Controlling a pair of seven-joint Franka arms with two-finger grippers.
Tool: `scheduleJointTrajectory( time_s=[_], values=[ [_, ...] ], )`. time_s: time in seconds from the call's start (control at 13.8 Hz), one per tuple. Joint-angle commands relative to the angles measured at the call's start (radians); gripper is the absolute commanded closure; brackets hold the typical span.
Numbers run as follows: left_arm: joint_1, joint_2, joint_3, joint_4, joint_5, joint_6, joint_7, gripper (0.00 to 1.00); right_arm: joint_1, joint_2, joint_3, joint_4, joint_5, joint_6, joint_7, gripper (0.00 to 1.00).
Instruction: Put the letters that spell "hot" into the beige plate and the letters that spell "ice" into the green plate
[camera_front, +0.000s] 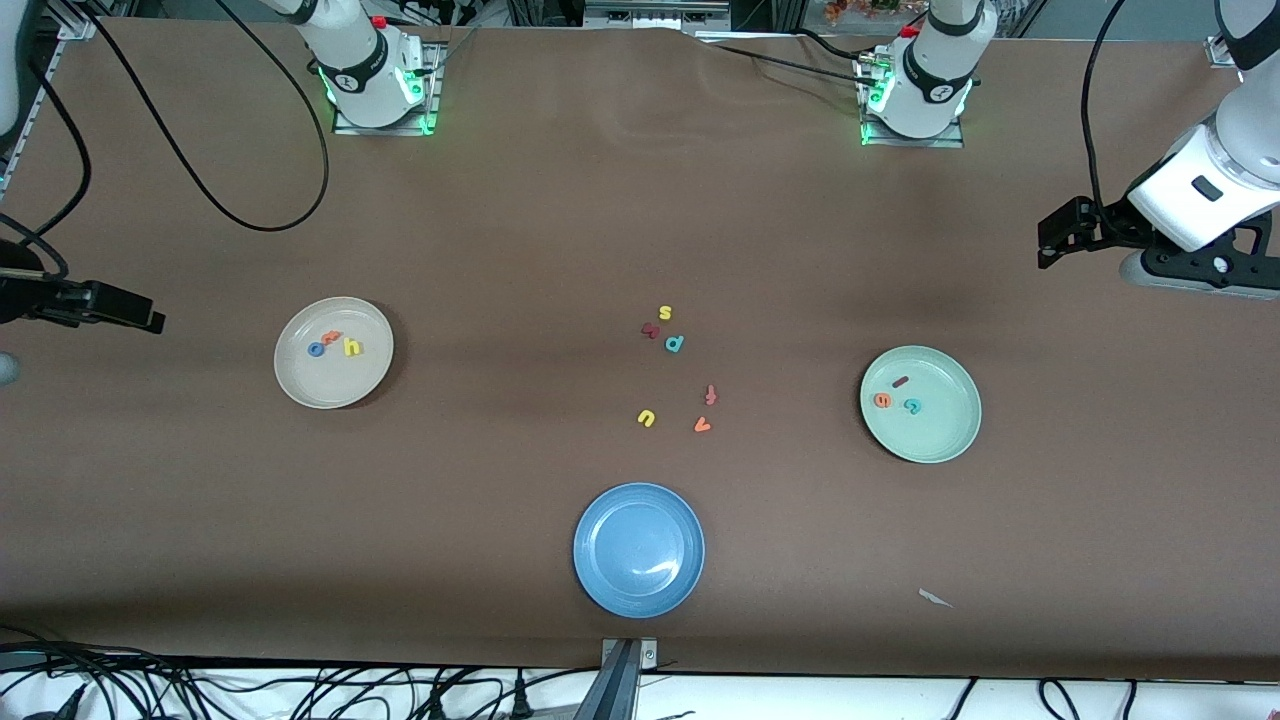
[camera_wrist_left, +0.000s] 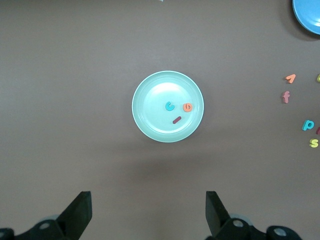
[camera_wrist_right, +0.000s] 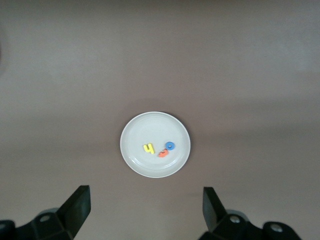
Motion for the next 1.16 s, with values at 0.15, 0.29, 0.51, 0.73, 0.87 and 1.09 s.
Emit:
scheduleJointTrajectory(
  time_s=[0.15, 0.29, 0.51, 0.73, 0.87, 1.09],
  values=[
    [0.007, 0.006, 0.003, 0.036, -0.029, -0.025, 0.024, 0.00, -0.215, -0.128, 0.274, -0.183, -0.099, 0.114, 0.055, 0.01],
    [0.007, 0.007, 0.003, 0.036, -0.028, -0.025, 0.023, 0.00, -0.222, -0.148, 0.279, -0.228, -0.101, 0.150, 0.055, 0.01],
    [0.009, 0.006, 0.007, 0.038, -0.028, -0.025, 0.017, 0.00, -0.215, -0.148, 0.281, -0.219, -0.124, 0.147, 0.065, 0.01],
    [0.022, 0.006, 0.007, 0.038, -0.028, -0.025, 0.023, 0.00, -0.215, -0.148, 0.279, -0.219, -0.119, 0.146, 0.072, 0.01],
    [0.022, 0.006, 0.005, 0.038, -0.029, -0.025, 0.023, 0.00, -0.215, -0.148, 0.279, -0.217, -0.118, 0.130, 0.070, 0.01],
    [0.022, 0.006, 0.005, 0.038, -0.029, -0.025, 0.023, 0.00, -0.215, -0.145, 0.278, -0.207, -0.110, 0.127, 0.095, 0.00]
  ],
)
